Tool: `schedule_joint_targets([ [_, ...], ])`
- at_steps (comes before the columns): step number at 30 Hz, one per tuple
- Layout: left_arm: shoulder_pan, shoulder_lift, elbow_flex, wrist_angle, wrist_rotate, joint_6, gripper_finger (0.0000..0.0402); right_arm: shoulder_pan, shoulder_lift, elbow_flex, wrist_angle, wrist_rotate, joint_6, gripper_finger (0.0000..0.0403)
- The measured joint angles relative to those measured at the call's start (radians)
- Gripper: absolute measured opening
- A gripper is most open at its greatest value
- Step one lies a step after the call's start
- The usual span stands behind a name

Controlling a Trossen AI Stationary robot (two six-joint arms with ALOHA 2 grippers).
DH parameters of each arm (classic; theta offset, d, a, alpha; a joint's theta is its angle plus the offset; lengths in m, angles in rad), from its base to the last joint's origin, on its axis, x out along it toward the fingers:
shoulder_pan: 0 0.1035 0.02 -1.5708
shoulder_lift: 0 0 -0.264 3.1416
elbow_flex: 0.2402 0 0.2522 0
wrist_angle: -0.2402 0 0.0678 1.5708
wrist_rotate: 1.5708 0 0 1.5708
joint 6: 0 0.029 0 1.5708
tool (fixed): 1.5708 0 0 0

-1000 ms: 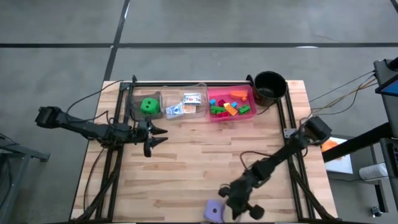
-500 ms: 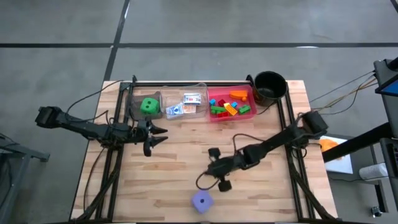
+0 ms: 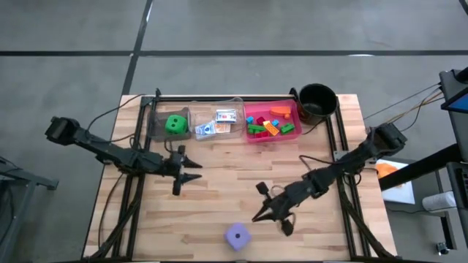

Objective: Pick & Place Toys
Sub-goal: Put the purple game die into the black bin

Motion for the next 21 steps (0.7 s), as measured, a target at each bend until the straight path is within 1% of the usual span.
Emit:
schedule_joint_targets([
  [1, -0.01, 0.042, 0.024, 0.004, -0.002, 0.018, 0.0184, -0.001, 0.0, -0.053, 0.107, -0.021, 0.004, 0.0018],
  [3, -0.034, 0.116, 0.068, 0.003, -0.004, 0.063, 0.0184, -0.003, 0.002, -0.146, 0.259, -0.031, 0.018, 0.0018],
  [5, -0.059, 0.205, 0.129, 0.002, -0.006, 0.115, 0.0184, -0.006, -0.008, -0.226, 0.345, -0.031, 0.042, 0.0018],
  [7, -0.087, 0.279, 0.188, -0.016, -0.006, 0.164, 0.0184, -0.007, -0.027, -0.283, 0.385, -0.025, 0.075, 0.0018],
  [9, -0.106, 0.364, 0.273, -0.055, -0.005, 0.221, 0.0184, -0.008, -0.053, -0.33, 0.389, -0.01, 0.104, 0.0018],
  [13, -0.142, 0.506, 0.463, -0.249, -0.001, 0.329, 0.019, -0.008, -0.099, -0.388, 0.382, 0.003, 0.153, 0.0018],
  [15, -0.157, 0.567, 0.564, -0.374, -0.002, 0.354, 0.0206, -0.008, -0.114, -0.398, 0.381, 0.008, 0.164, 0.0018],
  [17, -0.164, 0.628, 0.673, -0.478, 0.001, 0.367, 0.0231, -0.008, -0.133, -0.414, 0.359, 0.008, 0.169, 0.0018],
  [19, -0.173, 0.677, 0.773, -0.624, 0.001, 0.373, 0.0265, -0.008, -0.141, -0.418, 0.356, 0.009, 0.183, 0.0018],
  [21, -0.18, 0.731, 0.87, -0.71, 0.002, 0.373, 0.0305, -0.008, -0.158, -0.43, 0.334, 0.009, 0.192, 0.0018],
])
